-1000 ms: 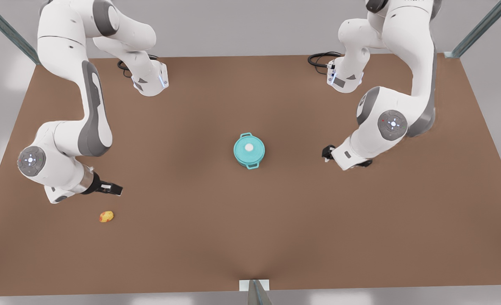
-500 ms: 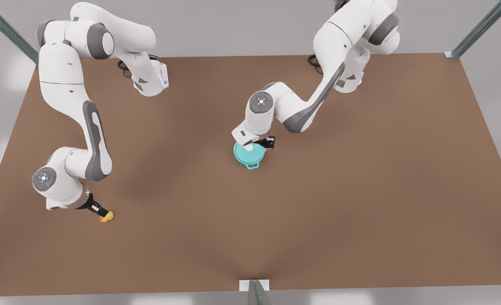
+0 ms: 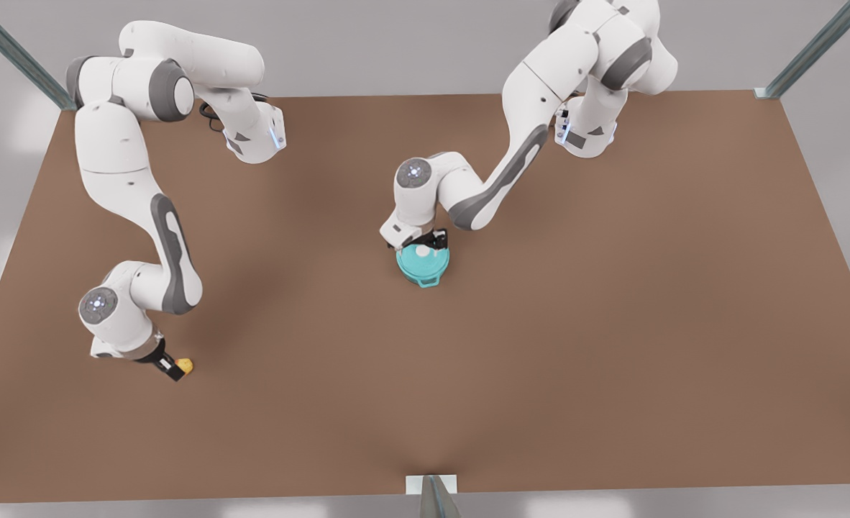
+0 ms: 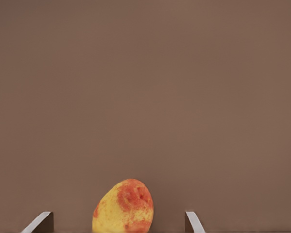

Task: Open the pot lid and put the potato into the pot

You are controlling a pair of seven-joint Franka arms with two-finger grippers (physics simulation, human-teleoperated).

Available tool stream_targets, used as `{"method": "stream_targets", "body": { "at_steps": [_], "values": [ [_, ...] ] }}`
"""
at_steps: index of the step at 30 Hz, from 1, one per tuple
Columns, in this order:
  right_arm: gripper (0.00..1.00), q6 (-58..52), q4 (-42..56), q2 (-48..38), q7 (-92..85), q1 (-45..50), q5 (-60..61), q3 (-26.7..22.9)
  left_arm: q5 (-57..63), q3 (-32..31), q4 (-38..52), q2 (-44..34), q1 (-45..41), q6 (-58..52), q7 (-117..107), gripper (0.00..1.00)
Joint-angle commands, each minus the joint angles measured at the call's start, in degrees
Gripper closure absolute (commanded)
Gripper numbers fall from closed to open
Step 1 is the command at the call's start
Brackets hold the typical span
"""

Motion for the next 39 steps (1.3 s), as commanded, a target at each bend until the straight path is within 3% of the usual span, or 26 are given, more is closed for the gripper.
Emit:
{"method": "stream_targets", "body": {
  "at_steps": [1,12,15,18,20,21,22,23,29,33,36,39],
  "values": [
    [0.00,4.1,-0.5,0.0,3.9,0.1,0.1,0.0,1.1,0.0,-0.3,0.4,0.0,3.2,-18.4,0.00],
    [0.00,7.0,-2.4,0.9,4.0,1.5,-3.8,-0.5,2.5,0.0,-3.5,-0.2,-0.4,4.5,-19.3,0.00],
    [0.00,6.2,-2.4,1.5,3.9,7.0,-3.9,-5.7,2.6,0.0,-3.7,-0.2,-0.6,4.5,-19.7,0.00],
    [0.00,6.2,-2.4,1.7,3.9,7.0,-3.9,-5.9,2.6,0.0,-4.0,0.2,-0.5,4.8,-19.7,0.00],
    [0.00,6.2,-2.5,1.8,3.9,8.3,-3.9,-7.0,3.6,0.0,-5.1,-0.4,-0.4,6.2,-20.6,0.07],
    [0.00,5.9,-2.7,2.0,4.0,9.2,-3.9,-8.0,3.6,0.0,-5.1,-0.6,-0.4,6.1,-20.6,0.31],
    [0.00,5.8,-2.7,2.0,3.9,9.6,-3.9,-8.4,3.6,0.0,-5.0,-0.8,-0.4,5.9,-20.6,0.48],
    [0.00,5.7,-2.8,2.1,4.0,10.2,-3.9,-8.9,3.6,0.0,-5.0,-0.8,-0.4,5.6,-20.6,0.55],
    [0.00,6.1,-2.7,3.3,4.5,10.8,-3.8,-9.6,3.7,0.1,-1.4,-1.0,0.3,1.6,-20.2,0.59],
    [0.00,6.3,-2.6,3.6,4.7,10.8,-3.8,-9.6,3.7,0.2,5.3,0.9,13.0,0.7,-10.9,0.58],
    [0.00,6.3,-2.6,3.7,5.6,11.2,-3.7,-9.7,3.6,0.3,8.8,6.6,21.0,0.9,3.2,0.58],
    [0.00,6.3,-2.5,3.8,6.2,11.2,-3.7,-9.7,3.7,2.2,13.0,12.0,22.5,1.5,10.1,0.57]
  ]
}}
